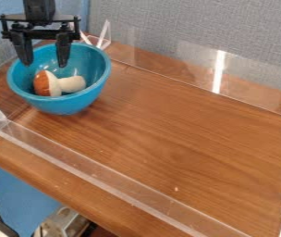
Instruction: Put the mushroom in the blue bowl
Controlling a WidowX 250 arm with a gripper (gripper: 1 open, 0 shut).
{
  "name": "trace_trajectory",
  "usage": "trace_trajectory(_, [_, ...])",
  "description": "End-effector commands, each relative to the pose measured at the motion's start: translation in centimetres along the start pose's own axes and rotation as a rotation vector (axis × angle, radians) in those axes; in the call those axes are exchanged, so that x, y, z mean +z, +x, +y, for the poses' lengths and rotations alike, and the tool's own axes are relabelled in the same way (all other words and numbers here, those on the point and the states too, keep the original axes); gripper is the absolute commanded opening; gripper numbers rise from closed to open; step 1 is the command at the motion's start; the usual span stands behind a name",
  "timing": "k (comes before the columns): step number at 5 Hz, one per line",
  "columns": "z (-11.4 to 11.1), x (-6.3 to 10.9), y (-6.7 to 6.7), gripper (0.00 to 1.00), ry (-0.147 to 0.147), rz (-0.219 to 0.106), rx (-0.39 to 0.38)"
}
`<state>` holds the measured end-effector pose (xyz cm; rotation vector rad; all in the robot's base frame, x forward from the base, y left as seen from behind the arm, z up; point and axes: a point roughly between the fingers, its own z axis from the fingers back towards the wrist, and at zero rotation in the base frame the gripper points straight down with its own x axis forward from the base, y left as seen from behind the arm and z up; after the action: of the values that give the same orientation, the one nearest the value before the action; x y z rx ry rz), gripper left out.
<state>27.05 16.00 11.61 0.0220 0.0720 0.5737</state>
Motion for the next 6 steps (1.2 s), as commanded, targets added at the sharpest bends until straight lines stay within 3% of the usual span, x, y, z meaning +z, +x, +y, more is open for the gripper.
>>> trace_trajectory(1, [-0.5,1.9,0.5,1.00,0.003,-0.083,-0.013])
trace_trajectory(6, [-1.3,-1.7,1.1,1.00,0.026,-0.050,-0.027])
